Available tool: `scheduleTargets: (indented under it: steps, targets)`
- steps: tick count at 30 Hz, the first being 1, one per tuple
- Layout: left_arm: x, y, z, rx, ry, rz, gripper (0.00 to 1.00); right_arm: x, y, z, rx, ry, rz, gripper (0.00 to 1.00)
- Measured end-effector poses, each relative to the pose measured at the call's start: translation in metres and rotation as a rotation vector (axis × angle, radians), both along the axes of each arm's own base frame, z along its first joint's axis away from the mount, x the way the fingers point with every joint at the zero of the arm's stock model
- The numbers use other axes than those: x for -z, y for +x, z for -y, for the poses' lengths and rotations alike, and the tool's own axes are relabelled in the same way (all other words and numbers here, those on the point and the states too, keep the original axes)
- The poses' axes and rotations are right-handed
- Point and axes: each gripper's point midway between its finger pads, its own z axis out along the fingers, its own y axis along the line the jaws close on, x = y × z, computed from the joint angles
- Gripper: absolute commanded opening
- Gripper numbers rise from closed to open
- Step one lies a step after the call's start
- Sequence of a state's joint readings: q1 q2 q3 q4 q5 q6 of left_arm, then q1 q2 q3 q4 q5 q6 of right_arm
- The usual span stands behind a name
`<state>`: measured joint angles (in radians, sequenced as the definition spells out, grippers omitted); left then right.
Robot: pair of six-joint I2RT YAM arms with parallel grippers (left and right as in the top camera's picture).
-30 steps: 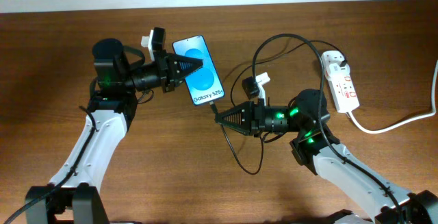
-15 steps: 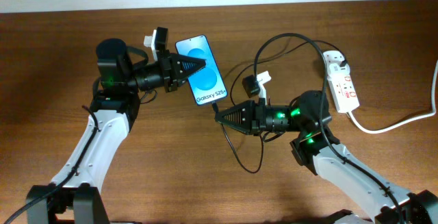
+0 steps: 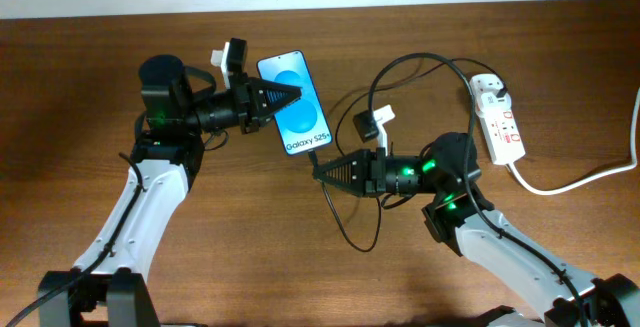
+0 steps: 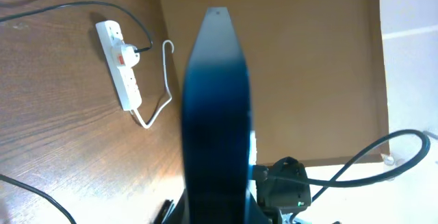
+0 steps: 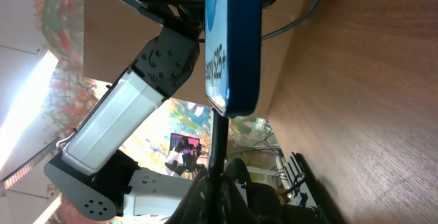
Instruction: Plug charger to phone and switch on socket
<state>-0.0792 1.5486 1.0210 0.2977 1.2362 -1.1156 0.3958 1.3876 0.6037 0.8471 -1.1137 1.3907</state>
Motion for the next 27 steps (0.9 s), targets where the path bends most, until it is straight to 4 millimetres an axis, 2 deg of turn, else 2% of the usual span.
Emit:
scheduleTargets:
  steps: [9,10,12,13,15,16,17,18,20,25,27]
  targets:
    - [-0.009,-0.006,0.015,0.046,0.018,0.12,0.0,0.005,-0.001,0.003,-0.002,-0.002,0.0,0.05]
    - [-0.009,-0.006,0.016,0.048,0.018,0.122,0.0,0.005,-0.002,0.004,-0.006,-0.002,-0.001,0.09]
    - [-0.009,-0.011,0.02,0.074,0.013,0.122,0.0,0.004,0.0,0.006,-0.002,-0.001,0.005,0.12]
    - [-0.009,-0.022,0.03,0.131,0.006,0.119,0.0,0.001,0.005,0.009,0.02,0.005,0.025,0.16]
    - [-0.009,-0.034,0.036,0.192,-0.005,0.124,0.0,-0.005,0.017,0.011,0.078,0.016,0.046,0.07]
    - [-0.009,-0.04,0.04,0.223,-0.009,0.126,0.0,-0.009,0.02,0.012,0.093,0.021,0.058,0.17]
    - [-0.008,-0.04,0.04,0.223,-0.011,0.113,0.0,-0.009,0.02,0.012,0.093,0.02,0.078,0.33]
    - [-0.008,-0.042,0.04,0.233,-0.013,0.117,0.0,-0.009,0.022,0.013,0.102,0.019,0.07,0.35]
    - [-0.008,-0.041,0.037,0.227,-0.013,0.117,0.0,-0.008,0.024,0.014,0.113,0.018,0.062,0.37]
    - [-0.007,-0.009,-0.008,0.072,0.002,0.118,0.0,-0.007,0.019,0.013,0.082,0.016,0.062,0.37]
    - [-0.007,-0.007,-0.011,0.057,0.005,0.118,0.0,-0.007,0.017,0.012,0.07,0.016,0.065,0.37]
